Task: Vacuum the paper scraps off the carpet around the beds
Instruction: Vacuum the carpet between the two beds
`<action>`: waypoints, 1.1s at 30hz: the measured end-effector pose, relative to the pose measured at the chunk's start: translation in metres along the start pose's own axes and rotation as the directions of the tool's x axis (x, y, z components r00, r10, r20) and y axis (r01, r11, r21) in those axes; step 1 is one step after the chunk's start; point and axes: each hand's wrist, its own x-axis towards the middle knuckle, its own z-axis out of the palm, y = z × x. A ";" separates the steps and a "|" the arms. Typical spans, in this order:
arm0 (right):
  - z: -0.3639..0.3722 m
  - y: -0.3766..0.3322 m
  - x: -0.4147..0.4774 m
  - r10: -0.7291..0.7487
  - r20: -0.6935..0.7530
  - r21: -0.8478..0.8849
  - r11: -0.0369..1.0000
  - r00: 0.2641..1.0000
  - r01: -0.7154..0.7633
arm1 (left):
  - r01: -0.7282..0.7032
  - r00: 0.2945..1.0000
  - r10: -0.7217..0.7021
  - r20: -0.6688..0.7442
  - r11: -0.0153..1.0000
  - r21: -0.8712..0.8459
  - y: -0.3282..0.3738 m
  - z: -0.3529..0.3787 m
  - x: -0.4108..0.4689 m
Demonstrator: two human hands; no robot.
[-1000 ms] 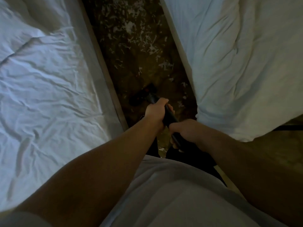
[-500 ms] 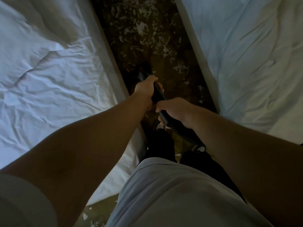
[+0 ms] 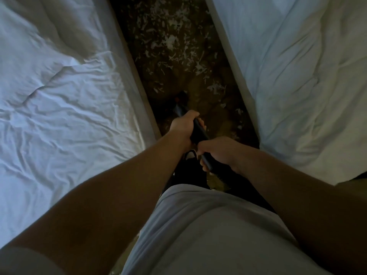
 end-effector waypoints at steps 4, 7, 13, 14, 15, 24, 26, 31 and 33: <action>-0.021 0.054 -0.022 0.053 0.012 -0.015 0.998 0.999 -0.053 | 0.009 1.000 -0.009 -0.012 1.000 0.003 -0.060 0.017 -0.019; -0.044 0.095 -0.037 0.070 0.036 -0.091 0.994 0.997 -0.067 | 0.004 1.000 -0.004 -0.027 1.000 -0.016 -0.109 0.032 -0.037; -0.093 0.185 -0.078 0.062 0.080 -0.229 0.973 0.995 -0.042 | -0.022 0.996 0.010 -0.087 0.990 -0.142 -0.218 0.073 -0.071; -0.100 0.200 -0.087 0.070 0.082 -0.233 0.971 0.994 -0.049 | -0.015 0.996 0.002 -0.089 0.989 -0.147 -0.235 0.080 -0.077; -0.106 0.214 -0.095 0.079 0.082 -0.238 0.970 0.993 -0.058 | -0.010 0.996 -0.003 -0.089 0.988 -0.152 -0.252 0.086 -0.083; -0.151 0.303 -0.154 0.158 0.041 -0.185 0.972 0.987 -0.147 | 0.079 0.996 -0.082 -0.027 0.990 -0.117 -0.350 0.139 -0.120; -0.161 0.318 -0.166 0.164 0.022 -0.150 0.976 0.986 -0.159 | 0.098 0.995 -0.099 -0.003 0.992 -0.076 -0.365 0.153 -0.125; -0.176 0.352 -0.184 0.168 -0.032 -0.049 0.984 0.985 -0.170 | 0.155 0.985 -0.151 0.078 0.987 -0.047 -0.387 0.180 -0.134; -0.178 0.362 -0.189 0.163 -0.050 -0.016 0.986 0.985 -0.164 | 0.159 0.981 -0.158 0.109 0.987 -0.001 -0.393 0.188 -0.136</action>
